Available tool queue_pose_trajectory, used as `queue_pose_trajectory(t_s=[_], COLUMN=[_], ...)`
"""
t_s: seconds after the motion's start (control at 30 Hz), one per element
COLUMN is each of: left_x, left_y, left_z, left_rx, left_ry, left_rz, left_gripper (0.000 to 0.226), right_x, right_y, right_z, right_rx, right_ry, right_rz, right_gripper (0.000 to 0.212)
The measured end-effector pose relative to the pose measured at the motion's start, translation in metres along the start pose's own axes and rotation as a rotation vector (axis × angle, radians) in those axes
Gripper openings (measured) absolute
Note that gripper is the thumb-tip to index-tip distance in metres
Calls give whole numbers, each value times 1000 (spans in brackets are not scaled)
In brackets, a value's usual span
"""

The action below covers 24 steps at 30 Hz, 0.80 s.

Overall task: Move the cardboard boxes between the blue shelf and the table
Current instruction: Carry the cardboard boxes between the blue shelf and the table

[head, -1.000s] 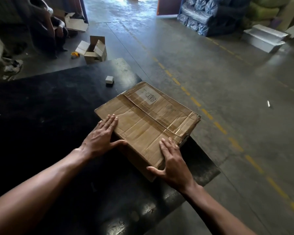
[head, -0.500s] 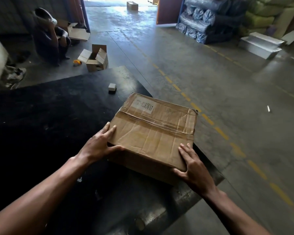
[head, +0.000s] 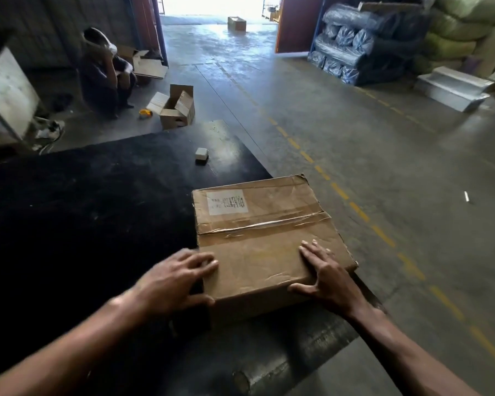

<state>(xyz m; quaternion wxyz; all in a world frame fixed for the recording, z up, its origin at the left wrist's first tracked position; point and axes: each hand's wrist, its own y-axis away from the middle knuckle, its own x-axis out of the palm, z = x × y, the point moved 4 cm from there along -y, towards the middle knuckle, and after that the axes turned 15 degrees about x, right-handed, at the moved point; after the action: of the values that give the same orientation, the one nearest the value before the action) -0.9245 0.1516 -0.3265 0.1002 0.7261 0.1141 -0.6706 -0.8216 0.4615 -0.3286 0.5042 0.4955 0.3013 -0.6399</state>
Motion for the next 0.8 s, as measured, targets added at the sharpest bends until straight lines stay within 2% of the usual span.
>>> queue_pose_trajectory(t_s=[0.07, 0.1, 0.27, 0.37, 0.43, 0.53, 0.6, 0.67, 0.73, 0.8], left_x=[-1, 2, 20, 21, 24, 29, 22, 12, 7, 11], left_y=[-7, -10, -14, -19, -28, -41, -45, -47, -46, -44], left_z=[33, 44, 36, 8, -14, -29, -16, 13, 47, 64], left_rx=[41, 63, 63, -23, -90, -151, -68, 3, -63, -157], left_ry=[66, 77, 96, 47, 8, -16, 11, 25, 44, 83], left_rz=[222, 259, -52, -258, -323, -330, -348, -291, -174, -138], left_gripper=[106, 107, 99, 97, 96, 95, 89, 85, 96, 105], right_x=[6, 8, 2, -4, -2, 7, 11, 13, 16, 21], right_y=[3, 3, 2, -2, -4, 1, 5, 9, 13, 18], right_z=[9, 12, 2, -7, -1, 19, 27, 32, 38, 44], right_rx=[-27, -32, 7, 49, 28, -60, -91, -106, -112, -116], right_ry=[-12, -20, -75, -125, -130, -78, -78, -92, -96, -100], right_rz=[7, 6, -3, -61, -36, 56, 75, 66, 64, 57], right_gripper=[99, 98, 86, 79, 85, 99, 105, 113, 115, 115])
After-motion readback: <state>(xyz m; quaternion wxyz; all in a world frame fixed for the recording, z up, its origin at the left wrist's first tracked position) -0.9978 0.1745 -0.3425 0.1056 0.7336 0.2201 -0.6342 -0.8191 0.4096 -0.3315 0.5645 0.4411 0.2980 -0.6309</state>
